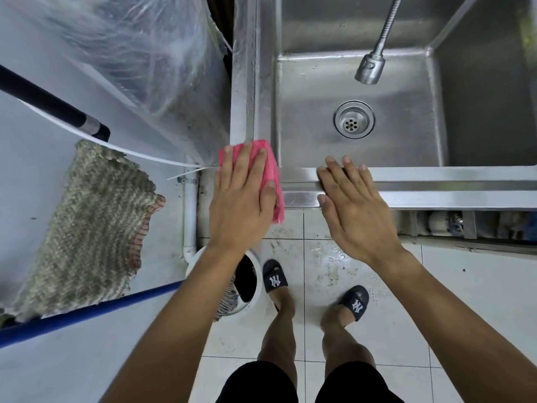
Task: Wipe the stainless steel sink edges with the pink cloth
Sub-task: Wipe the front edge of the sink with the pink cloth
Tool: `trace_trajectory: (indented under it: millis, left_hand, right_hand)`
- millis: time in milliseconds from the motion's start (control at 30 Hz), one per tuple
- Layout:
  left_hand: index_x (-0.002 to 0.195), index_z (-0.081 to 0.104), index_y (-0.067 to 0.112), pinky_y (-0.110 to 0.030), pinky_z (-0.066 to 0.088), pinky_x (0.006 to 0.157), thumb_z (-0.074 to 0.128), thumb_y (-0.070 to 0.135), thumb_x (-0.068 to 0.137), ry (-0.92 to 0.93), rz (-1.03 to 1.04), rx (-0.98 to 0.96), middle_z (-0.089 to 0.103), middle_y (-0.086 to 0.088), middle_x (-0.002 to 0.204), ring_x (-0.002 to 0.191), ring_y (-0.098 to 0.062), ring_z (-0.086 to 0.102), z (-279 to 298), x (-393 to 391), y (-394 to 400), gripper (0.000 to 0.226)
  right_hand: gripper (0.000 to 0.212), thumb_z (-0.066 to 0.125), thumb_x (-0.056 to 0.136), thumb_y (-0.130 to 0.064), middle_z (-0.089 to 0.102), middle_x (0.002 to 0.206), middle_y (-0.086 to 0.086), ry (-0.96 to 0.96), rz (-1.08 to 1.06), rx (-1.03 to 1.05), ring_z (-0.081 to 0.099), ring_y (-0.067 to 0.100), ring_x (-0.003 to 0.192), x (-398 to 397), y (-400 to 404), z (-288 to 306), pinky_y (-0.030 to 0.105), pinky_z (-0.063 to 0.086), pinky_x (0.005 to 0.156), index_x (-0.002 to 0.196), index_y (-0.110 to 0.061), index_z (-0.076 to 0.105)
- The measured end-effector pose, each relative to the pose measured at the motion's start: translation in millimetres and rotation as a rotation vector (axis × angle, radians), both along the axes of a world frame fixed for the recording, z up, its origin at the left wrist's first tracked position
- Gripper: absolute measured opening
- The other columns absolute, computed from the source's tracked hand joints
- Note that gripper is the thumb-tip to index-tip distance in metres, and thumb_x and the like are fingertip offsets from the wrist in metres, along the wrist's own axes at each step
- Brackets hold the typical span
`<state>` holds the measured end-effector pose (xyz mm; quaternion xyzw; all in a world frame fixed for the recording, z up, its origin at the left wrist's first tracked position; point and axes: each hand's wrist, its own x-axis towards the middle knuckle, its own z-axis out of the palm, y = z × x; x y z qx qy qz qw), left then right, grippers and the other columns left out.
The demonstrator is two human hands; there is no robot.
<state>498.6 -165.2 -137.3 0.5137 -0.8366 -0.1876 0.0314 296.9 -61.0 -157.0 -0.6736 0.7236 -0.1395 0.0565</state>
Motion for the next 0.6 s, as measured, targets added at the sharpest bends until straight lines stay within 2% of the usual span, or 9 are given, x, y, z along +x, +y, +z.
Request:
trace_trajectory:
  millis: [200, 300, 400, 500, 600]
  left_hand:
    - [0.167, 0.014, 0.023, -0.057, 0.002, 0.129, 0.027, 0.041, 0.109, -0.045, -0.107, 0.012, -0.003, -0.006, 0.175, 0.16, -0.033, -0.012, 1, -25, -93, 0.062]
    - [0.167, 0.013, 0.025, -0.058, 0.003, 0.129, 0.027, 0.042, 0.11, -0.023, -0.102, 0.017, -0.008, -0.006, 0.175, 0.159, -0.033, -0.015, 2, -21, -78, 0.061]
    - [0.166, 0.012, 0.027, -0.054, 0.0, 0.13, 0.019, 0.045, 0.11, -0.015, -0.086, 0.018, -0.008, 0.0, 0.175, 0.159, -0.027, -0.018, 2, -1, -28, 0.06]
    - [0.166, 0.017, 0.025, -0.045, -0.011, 0.129, 0.016, 0.042, 0.109, -0.056, -0.091, -0.018, 0.002, -0.002, 0.175, 0.16, -0.027, -0.013, 3, -7, 14, 0.06]
    - [0.161, 0.034, 0.021, -0.049, 0.002, 0.131, 0.024, 0.039, 0.107, -0.008, -0.228, -0.048, 0.025, -0.005, 0.171, 0.161, -0.031, 0.007, 1, -49, 37, 0.057]
  right_hand:
    - [0.052, 0.032, 0.111, -0.032, 0.034, 0.166, 0.009, -0.008, 0.092, 0.032, 0.026, 0.028, 0.156, -2, -13, 1, 0.042, 0.014, 0.13, 0.157, -0.009, 0.039]
    - [0.052, 0.034, 0.111, -0.031, 0.033, 0.166, 0.009, -0.046, 0.113, 0.034, 0.025, 0.026, 0.157, -7, -14, 2, 0.042, 0.016, 0.13, 0.157, -0.009, 0.039]
    - [0.05, 0.042, 0.108, -0.024, 0.036, 0.165, 0.009, -0.175, 0.106, -0.007, 0.027, 0.026, 0.156, -12, -12, 4, 0.043, 0.018, 0.13, 0.155, -0.007, 0.043]
    - [0.045, 0.047, 0.104, -0.01, 0.038, 0.164, 0.011, -0.266, 0.026, -0.058, 0.03, 0.027, 0.155, -14, -7, 6, 0.049, 0.022, 0.128, 0.148, -0.004, 0.05]
    - [0.048, 0.046, 0.098, 0.002, 0.033, 0.166, 0.011, -0.368, -0.071, -0.069, 0.03, 0.024, 0.155, -10, -7, 9, 0.049, 0.022, 0.128, 0.145, -0.004, 0.048]
